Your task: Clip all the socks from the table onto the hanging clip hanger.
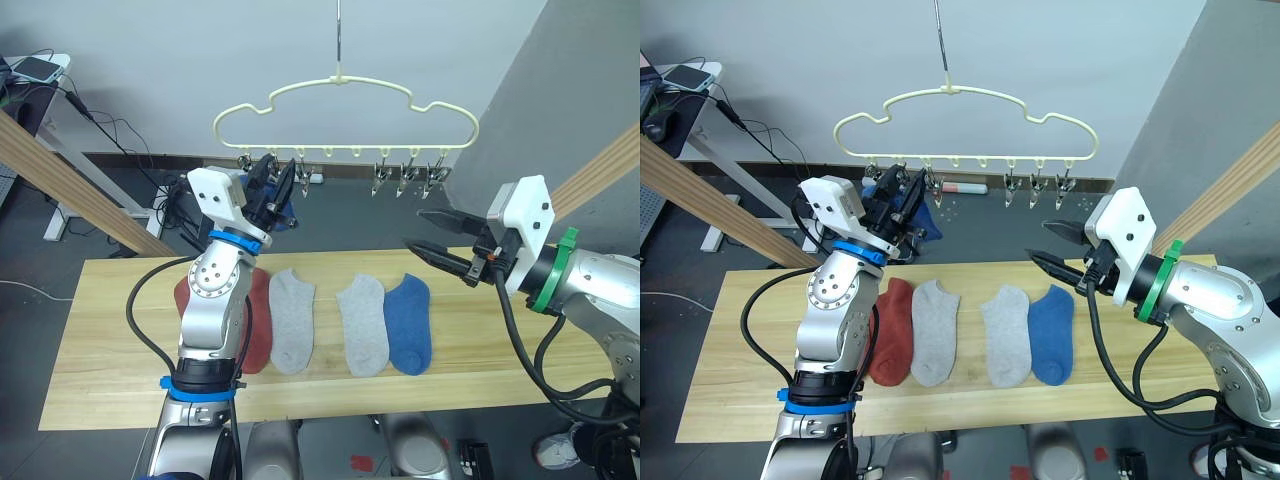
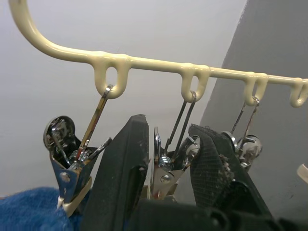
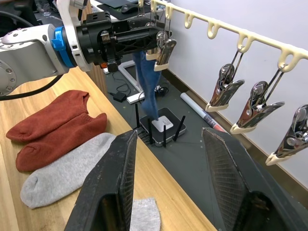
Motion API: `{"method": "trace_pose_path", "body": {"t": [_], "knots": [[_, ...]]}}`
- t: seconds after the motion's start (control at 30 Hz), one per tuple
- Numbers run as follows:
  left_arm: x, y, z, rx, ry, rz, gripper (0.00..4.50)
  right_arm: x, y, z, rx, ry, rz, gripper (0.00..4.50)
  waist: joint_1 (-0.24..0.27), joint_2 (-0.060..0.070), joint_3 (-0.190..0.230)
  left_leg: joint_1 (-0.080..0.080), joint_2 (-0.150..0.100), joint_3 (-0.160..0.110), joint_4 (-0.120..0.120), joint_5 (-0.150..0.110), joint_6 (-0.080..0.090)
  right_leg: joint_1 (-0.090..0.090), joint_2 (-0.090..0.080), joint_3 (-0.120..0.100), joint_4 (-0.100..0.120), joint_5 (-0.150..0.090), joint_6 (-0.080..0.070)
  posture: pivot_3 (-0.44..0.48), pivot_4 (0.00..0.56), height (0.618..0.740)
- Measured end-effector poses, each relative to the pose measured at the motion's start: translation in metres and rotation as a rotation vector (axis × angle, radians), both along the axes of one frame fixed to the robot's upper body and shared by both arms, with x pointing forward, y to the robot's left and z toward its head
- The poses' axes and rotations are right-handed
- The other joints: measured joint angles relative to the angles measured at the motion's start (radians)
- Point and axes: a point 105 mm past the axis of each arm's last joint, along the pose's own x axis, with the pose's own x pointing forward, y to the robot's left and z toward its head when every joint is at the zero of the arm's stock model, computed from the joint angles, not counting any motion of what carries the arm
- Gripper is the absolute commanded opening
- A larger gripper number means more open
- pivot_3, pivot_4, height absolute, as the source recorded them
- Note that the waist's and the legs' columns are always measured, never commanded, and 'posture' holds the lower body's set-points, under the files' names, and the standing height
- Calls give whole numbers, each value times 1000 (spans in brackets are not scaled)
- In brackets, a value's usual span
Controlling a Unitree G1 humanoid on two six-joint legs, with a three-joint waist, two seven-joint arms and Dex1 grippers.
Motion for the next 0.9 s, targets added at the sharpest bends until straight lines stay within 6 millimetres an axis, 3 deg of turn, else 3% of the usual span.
{"method": "trace_pose_path", "body": {"t": [0.2,0.43,0.53,0.57,0.7,0.9], "knots": [[0,-2,2,0,-6,-14,242,0,0,0,2,-1,3,2229,0,0,0,0,0,0,0,0,0,0,0,0,0,0,0,-296,359,732],[-1,-2,2,-2,-5,-26,199,-2,2,-16,-14,63,-2,2229,1,0,0,0,0,0,0,0,0,0,0,0,0,0,0,-290,363,732],[-1,-1,2,15,-1,-34,199,1,-4,-48,-64,145,-96,2790,3,0,0,0,0,-1,0,0,0,0,0,-1,0,0,0,-284,368,732],[0,1,2,28,2,-33,199,3,-7,-70,-80,203,-161,3140,4,0,0,0,0,-1,0,0,0,0,0,-1,0,0,0,-281,371,732],[-1,2,3,44,7,-43,199,10,-11,-125,-102,315,-364,4483,0,0,0,0,0,1,1,1,-2,0,-1,1,1,0,1,-277,373,732],[-2,0,4,62,15,-62,199,19,1,-173,-80,374,-570,4500,1,0,0,1,1,-1,0,1,-2,0,1,0,1,-2,5,-267,376,732]]}}
